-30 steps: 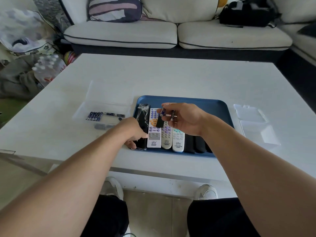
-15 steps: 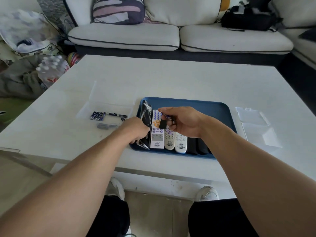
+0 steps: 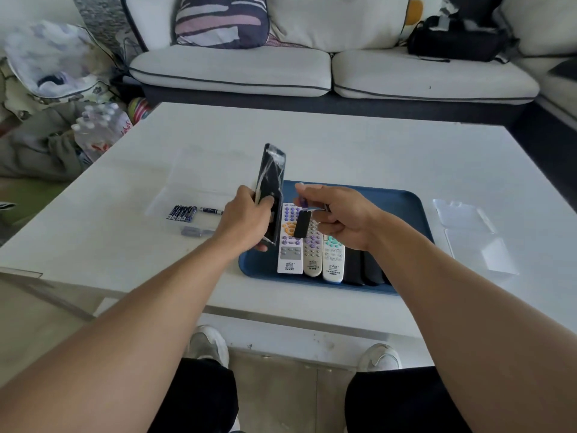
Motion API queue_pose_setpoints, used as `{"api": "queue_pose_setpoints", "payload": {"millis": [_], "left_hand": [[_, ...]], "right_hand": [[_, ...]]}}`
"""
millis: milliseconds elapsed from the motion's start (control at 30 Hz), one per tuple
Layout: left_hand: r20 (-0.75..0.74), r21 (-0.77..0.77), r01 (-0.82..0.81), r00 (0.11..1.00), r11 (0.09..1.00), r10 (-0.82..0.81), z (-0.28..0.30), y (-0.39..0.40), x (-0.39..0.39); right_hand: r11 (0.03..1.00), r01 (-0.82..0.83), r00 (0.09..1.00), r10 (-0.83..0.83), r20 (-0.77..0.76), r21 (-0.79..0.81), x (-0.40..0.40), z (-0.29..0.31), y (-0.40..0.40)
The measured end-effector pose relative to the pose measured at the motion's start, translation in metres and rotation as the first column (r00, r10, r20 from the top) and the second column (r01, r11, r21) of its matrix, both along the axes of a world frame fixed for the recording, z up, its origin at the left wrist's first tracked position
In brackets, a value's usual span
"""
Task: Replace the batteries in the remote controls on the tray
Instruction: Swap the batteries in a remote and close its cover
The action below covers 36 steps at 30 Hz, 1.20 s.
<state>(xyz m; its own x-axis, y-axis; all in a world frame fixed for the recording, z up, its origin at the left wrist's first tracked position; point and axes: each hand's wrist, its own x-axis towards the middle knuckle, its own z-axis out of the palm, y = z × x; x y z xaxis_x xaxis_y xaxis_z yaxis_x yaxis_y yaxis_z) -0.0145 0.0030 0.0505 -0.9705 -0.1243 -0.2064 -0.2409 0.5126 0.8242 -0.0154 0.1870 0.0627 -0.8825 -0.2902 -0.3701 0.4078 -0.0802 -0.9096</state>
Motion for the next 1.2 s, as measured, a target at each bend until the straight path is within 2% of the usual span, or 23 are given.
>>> {"api": "queue_pose_setpoints", "payload": {"millis": [100, 167, 267, 333, 633, 733, 900, 1033, 1100, 1200], "left_hand": [[0.016, 0.379, 0.017, 1.0, 0.925, -0.025, 0.006, 0.0, 0.007], [0.01, 0.475, 0.039, 0.999, 0.879, -0.049, 0.008, -0.001, 0.01], [-0.002, 0.503, 0.048, 0.998, 0.863, -0.055, 0.006, -0.002, 0.012], [0.002, 0.512, 0.037, 0.999, 0.858, -0.044, 0.003, -0.002, 0.012], [0.032, 0.579, 0.004, 0.999, 0.815, -0.027, 0.001, 0.005, 0.009], [0.044, 0.575, -0.004, 0.999, 0.818, -0.026, 0.004, 0.011, 0.013], [0.06, 0.598, -0.022, 0.998, 0.802, -0.017, 0.008, 0.021, 0.015], [0.128, 0.714, -0.105, 0.992, 0.692, 0.018, 0.013, 0.025, 0.017], [0.179, 0.737, -0.178, 0.982, 0.652, 0.066, 0.014, 0.022, 0.014], [0.203, 0.698, -0.239, 0.97, 0.675, 0.133, 0.01, 0.019, 0.009]], "right_hand": [[0.999, 0.021, 0.998, -0.019, -0.054, 0.03, 0.0, 0.001, -0.002], [0.995, 0.015, 0.994, -0.005, -0.105, 0.097, 0.0, 0.002, -0.005], [0.984, -0.015, 0.984, 0.046, -0.171, 0.178, 0.004, 0.004, -0.006], [0.977, 0.018, 0.98, 0.024, -0.196, 0.21, 0.005, 0.003, -0.006], [0.955, 0.098, 0.93, 0.012, -0.368, 0.279, 0.008, 0.004, -0.007], [0.91, 0.231, 0.858, -0.024, -0.512, 0.345, 0.01, 0.006, -0.01], [0.794, 0.377, 0.736, 0.056, -0.675, 0.477, 0.014, 0.005, -0.018], [0.837, 0.341, 0.715, 0.064, -0.697, 0.427, 0.023, 0.013, -0.019], [0.795, 0.353, 0.682, 0.143, -0.717, 0.494, 0.024, 0.011, -0.018], [0.723, 0.377, 0.658, 0.231, -0.717, 0.579, 0.026, 0.007, -0.021]]}}
